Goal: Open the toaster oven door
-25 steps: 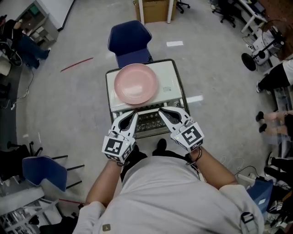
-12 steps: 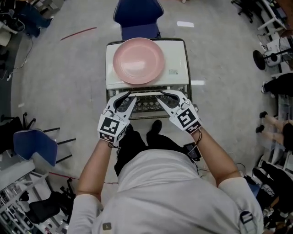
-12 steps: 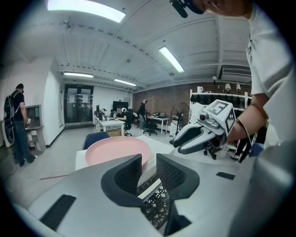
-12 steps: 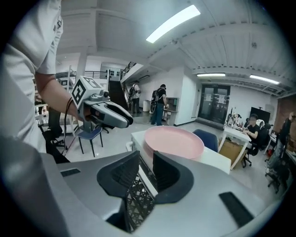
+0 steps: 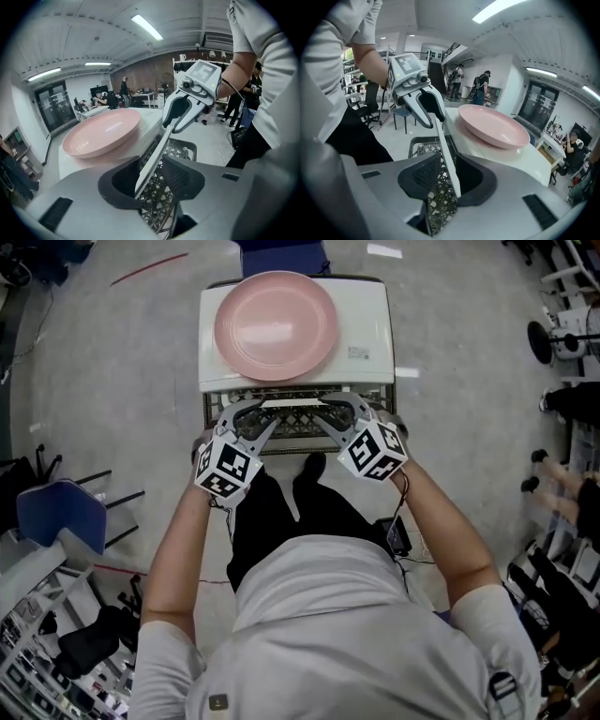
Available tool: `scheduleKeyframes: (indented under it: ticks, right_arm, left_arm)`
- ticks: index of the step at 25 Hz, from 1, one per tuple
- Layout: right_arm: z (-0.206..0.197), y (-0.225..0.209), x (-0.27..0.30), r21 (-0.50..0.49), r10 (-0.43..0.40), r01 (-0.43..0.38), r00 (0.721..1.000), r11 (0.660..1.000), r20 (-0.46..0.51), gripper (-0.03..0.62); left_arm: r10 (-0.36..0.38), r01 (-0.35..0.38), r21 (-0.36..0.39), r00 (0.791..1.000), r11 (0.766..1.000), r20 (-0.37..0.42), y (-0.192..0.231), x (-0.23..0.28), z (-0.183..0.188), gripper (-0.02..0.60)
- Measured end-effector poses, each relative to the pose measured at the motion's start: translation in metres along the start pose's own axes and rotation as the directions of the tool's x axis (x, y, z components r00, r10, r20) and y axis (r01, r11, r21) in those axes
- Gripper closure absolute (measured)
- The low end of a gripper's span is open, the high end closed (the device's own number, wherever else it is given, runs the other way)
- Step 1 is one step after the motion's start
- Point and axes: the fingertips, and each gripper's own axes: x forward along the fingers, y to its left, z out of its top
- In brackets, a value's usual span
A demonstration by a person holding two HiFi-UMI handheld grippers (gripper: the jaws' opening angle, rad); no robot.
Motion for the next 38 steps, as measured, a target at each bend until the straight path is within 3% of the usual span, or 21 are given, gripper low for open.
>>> scheduleKeyframes:
  ticks: [8, 15, 26, 38]
  right_arm:
    - [-0.017, 0.0, 0.035, -0.058, 0.0, -0.005, 0.996, 0.998, -0.09, 0.477]
    - [-0.025, 0.002, 0.048, -0.1, 0.009, -0.024, 0.988, 0.995, -0.155, 0.477]
    - [-0.032, 0.007, 0.051, -0.13, 0.013, -0.039, 0.98, 0.991, -0.198, 0.487]
    - [-0.044, 0.033, 0.048, -0.192, -0.013, -0.03, 0.976, 0.981, -0.217, 0.496]
  left_arm:
    - [0.01, 0.021, 0.157, 0.981, 0.987, -0.193, 0.01, 0.026, -0.036, 0.413]
    - [0.02, 0.053, 0.249, 0.959, 0.967, -0.282, 0.006, 0.041, -0.045, 0.413]
    - [0.033, 0.064, 0.282, 0.945, 0.957, -0.325, 0.003, 0.047, -0.051, 0.457]
    - [0.052, 0.053, 0.313, 0.947, 0.948, -0.317, -0.022, 0.043, -0.062, 0.465]
